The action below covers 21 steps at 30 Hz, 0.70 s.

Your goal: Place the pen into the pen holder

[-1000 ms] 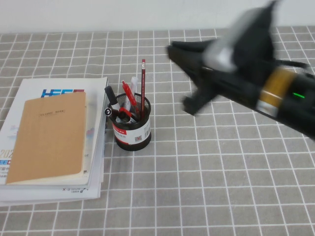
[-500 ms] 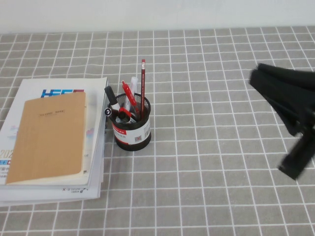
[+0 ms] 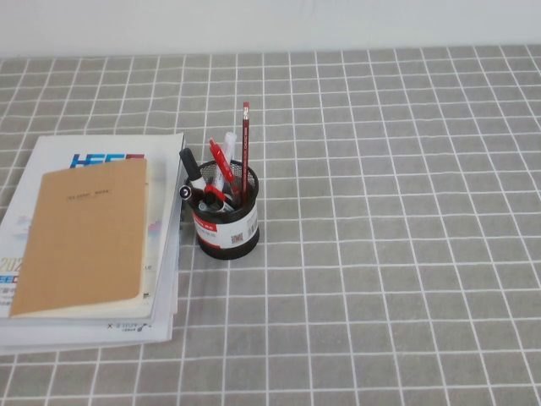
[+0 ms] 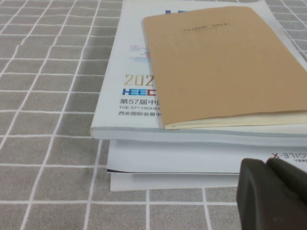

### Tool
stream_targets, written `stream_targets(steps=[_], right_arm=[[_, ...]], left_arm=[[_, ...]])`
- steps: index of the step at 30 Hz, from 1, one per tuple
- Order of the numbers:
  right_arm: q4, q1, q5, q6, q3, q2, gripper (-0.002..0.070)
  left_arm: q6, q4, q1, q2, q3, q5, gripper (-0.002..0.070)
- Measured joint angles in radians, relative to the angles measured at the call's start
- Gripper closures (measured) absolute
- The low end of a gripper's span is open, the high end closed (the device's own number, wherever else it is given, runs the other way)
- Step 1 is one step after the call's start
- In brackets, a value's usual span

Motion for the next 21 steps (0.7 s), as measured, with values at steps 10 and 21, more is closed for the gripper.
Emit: stream_targets(steps=[10,21], right_arm=[[0.001,-0.317,0.031,0.0,0.21,-0.37,0.0689],[0.146,-0.462,0.027,0.003,0.392,-0.604,0.0689]], left_arm=[[0.0,0.0,0.0,0.0,0.0,0.0,0.068],[0.0,0.0,0.0,0.0,0.0,0.0,0.068]])
